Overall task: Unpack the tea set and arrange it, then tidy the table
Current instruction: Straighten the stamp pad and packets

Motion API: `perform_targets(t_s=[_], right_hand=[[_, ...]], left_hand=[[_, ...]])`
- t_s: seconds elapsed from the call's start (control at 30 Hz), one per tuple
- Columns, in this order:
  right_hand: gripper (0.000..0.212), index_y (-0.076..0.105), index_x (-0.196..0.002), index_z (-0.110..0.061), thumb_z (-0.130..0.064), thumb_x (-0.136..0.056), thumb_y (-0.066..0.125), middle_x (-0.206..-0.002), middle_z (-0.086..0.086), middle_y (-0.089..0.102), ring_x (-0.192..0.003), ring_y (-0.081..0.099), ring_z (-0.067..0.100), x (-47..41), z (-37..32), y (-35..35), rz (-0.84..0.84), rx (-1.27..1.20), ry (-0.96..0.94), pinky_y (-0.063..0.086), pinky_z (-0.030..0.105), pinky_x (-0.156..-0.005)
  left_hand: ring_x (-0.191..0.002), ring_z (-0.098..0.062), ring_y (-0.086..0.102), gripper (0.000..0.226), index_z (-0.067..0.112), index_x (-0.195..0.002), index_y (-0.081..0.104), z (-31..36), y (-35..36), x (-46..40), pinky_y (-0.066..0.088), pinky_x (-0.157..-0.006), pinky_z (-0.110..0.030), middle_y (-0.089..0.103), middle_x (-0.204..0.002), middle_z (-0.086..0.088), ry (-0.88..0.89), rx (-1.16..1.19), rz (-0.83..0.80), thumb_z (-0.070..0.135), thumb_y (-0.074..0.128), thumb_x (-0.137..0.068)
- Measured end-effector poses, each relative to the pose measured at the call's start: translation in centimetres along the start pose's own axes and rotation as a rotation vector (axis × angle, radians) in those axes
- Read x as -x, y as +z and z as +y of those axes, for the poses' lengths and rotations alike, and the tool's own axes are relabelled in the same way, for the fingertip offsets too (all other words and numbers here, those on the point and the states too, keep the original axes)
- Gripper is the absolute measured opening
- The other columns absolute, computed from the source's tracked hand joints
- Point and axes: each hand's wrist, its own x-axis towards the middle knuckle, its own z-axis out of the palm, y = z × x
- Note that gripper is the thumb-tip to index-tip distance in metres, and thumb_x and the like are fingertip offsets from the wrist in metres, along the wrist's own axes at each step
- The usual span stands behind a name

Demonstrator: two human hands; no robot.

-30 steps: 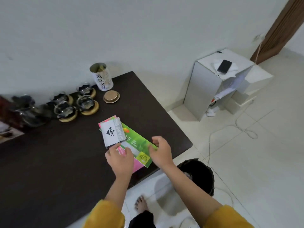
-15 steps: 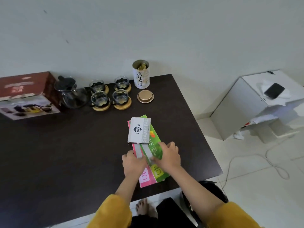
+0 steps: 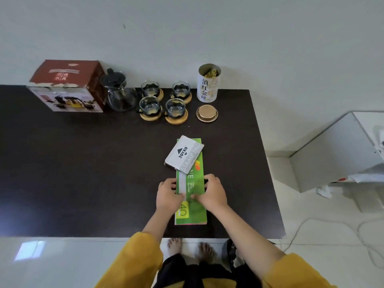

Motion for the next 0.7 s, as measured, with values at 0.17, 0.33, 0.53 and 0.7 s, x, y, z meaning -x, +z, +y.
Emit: perform_targets(t_s=[0.17, 0.33, 0.53, 0.7], right_hand=[[0.067, 0.045, -0.113, -0.020, -0.034, -0.063, 0.088, -0.112, -0.001, 0.049, -0.100, 0.059, 0.019, -0.08, -0.18, -0.65, -0.047, 0.031, 0.030, 0.044, 0.031, -0.072], [0.066, 0.045, -0.112, -0.019, -0.033, -0.063, 0.087, -0.112, 0.000, 0.050, -0.099, 0.060, 0.021, -0.02, -0.46, -0.72, -0.063, 0.037, 0.037, 0.044, 0.031, -0.072], [0.064, 0.040, -0.100, -0.026, -0.032, -0.059, 0.090, -0.107, 0.001, 0.058, -0.090, 0.062, 0.018, -0.01, -0.54, -0.45, -0.045, -0.033, 0.102, 0.046, 0.030, -0.063], [0.065, 0.046, -0.108, -0.023, -0.034, -0.060, 0.089, -0.108, 0.001, 0.058, -0.091, 0.061, 0.018, 0.20, -0.46, -0.40, -0.032, -0.032, 0.108, 0.042, 0.028, -0.060]], left_hand=[[-0.085, -0.007, 0.055, 0.053, 0.013, -0.121, 0.055, -0.58, 0.05, 0.17, 0.044, -0.069, -0.017, 0.054, -0.114, -0.005, 0.009, 0.023, 0.007, 0.005, 0.074, -0.073], [-0.086, -0.008, 0.054, 0.054, 0.013, -0.124, 0.055, -0.74, 0.25, 0.29, 0.042, -0.071, -0.016, 0.054, -0.114, -0.005, 0.018, 0.010, 0.030, 0.005, 0.073, -0.074], [-0.093, -0.011, 0.055, 0.055, 0.018, -0.130, 0.052, -0.84, 0.52, 0.57, 0.046, -0.080, -0.023, 0.051, -0.116, -0.006, 0.048, -0.027, 0.048, 0.008, 0.070, -0.079], [-0.098, -0.013, 0.057, 0.055, 0.018, -0.133, 0.050, -0.81, 0.65, 0.62, 0.045, -0.080, -0.023, 0.049, -0.116, -0.006, 0.065, -0.047, 0.057, 0.009, 0.068, -0.082]])
